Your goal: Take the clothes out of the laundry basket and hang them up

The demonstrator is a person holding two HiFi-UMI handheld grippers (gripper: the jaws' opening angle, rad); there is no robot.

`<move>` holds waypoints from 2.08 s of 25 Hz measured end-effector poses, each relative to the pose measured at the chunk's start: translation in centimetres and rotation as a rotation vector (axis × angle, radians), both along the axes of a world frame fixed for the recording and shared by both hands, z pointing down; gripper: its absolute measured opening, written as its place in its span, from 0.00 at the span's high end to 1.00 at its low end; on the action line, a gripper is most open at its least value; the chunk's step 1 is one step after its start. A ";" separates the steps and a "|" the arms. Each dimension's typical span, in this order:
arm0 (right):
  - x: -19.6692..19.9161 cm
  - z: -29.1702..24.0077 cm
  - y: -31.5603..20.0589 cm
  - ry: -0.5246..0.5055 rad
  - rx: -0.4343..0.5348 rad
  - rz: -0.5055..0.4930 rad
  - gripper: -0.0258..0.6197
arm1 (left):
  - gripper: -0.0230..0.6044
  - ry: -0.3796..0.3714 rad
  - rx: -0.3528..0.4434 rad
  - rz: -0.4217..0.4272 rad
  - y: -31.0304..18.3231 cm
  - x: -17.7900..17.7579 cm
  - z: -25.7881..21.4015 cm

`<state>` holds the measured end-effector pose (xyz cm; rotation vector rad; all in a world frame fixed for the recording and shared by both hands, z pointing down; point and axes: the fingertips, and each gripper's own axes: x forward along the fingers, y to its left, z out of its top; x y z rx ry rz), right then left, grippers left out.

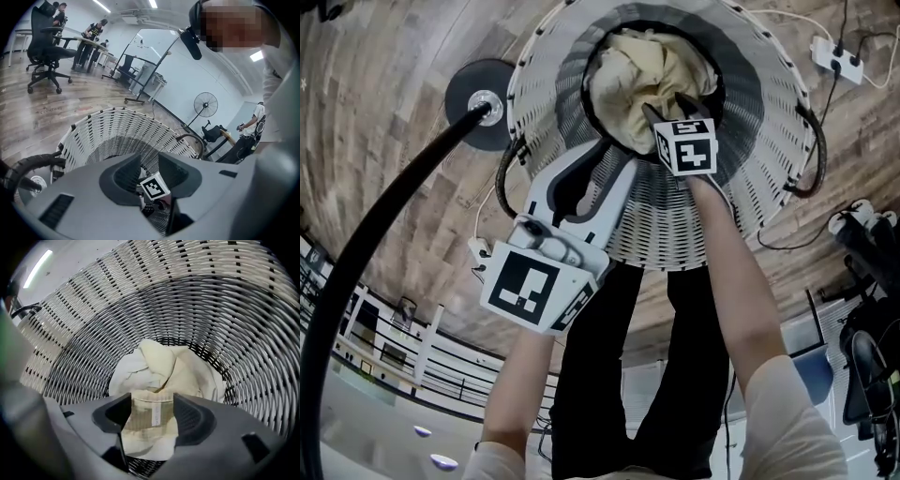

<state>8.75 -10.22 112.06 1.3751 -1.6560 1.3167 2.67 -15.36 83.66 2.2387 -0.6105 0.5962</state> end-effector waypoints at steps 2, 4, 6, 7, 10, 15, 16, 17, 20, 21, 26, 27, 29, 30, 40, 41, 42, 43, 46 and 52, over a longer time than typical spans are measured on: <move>-0.3 0.4 -0.1 0.001 -0.007 -0.003 0.53 | 0.76 -0.003 0.000 0.008 0.0 -0.1 0.2; -0.4 0.7 -0.3 0.000 -0.011 -0.006 0.53 | 0.76 -0.005 0.001 0.008 -0.1 -0.1 0.2; -0.3 0.9 -0.3 0.001 -0.016 -0.008 0.53 | 0.76 -0.005 0.002 0.007 -0.2 0.0 0.2; -0.3 1.0 -0.3 0.002 -0.019 -0.010 0.54 | 0.76 -0.006 0.003 0.008 -0.2 0.0 0.2; -0.4 1.3 -0.2 0.003 -0.028 -0.019 0.56 | 0.76 -0.007 0.000 0.010 -0.1 0.0 0.3; -0.4 1.3 -0.2 0.012 -0.033 -0.032 0.61 | 0.76 -0.007 -0.005 0.008 -0.1 0.0 0.5; -0.5 1.3 -0.1 0.014 -0.036 -0.037 0.64 | 0.76 -0.008 -0.007 0.009 0.0 -0.1 0.5; -0.6 1.3 0.0 0.015 -0.039 -0.042 0.65 | 0.76 -0.009 -0.008 0.010 0.0 -0.1 0.6; -0.5 1.4 0.3 0.020 -0.049 -0.056 0.73 | 0.76 -0.010 -0.007 0.014 0.1 -0.1 0.5; -0.4 1.3 0.3 0.024 -0.050 -0.060 0.74 | 0.76 -0.010 -0.006 0.014 0.1 -0.1 0.5; -0.1 0.5 0.5 0.033 -0.058 -0.061 0.82 | 0.77 -0.015 -0.002 0.015 0.1 -0.2 0.0; -0.1 0.2 0.6 0.036 -0.063 -0.061 0.82 | 0.77 -0.015 -0.002 0.013 0.1 -0.2 -0.1; -0.1 -0.3 0.8 0.040 -0.069 -0.066 0.83 | 0.77 -0.016 -0.004 0.010 0.3 -0.2 -0.4; 0.0 -0.7 0.9 0.041 -0.069 -0.068 0.83 | 0.77 -0.016 -0.005 0.010 0.4 -0.1 -0.7; 1.0 -6.9 0.5 0.031 -0.044 -0.045 0.85 | 0.77 -0.006 0.013 -0.001 0.6 0.6 -4.3; 1.0 -7.6 0.6 0.025 -0.042 -0.048 0.85 | 0.77 -0.005 0.015 -0.002 0.7 0.6 -4.8; 1.1 -8.4 0.7 0.021 -0.040 -0.051 0.85 | 0.77 -0.005 0.018 -0.003 0.8 0.7 -5.3; 1.2 -9.1 0.8 0.019 -0.038 -0.056 0.85 | 0.77 -0.004 0.021 -0.003 0.9 0.8 -5.8; 1.6 -11.5 0.9 0.013 -0.022 -0.064 0.86 | 0.77 -0.004 0.031 -0.007 1.1 1.0 -7.2; 2.7 -16.8 1.0 0.010 0.015 -0.070 0.87 | 0.77 -0.012 0.049 -0.012 1.5 0.9 -10.1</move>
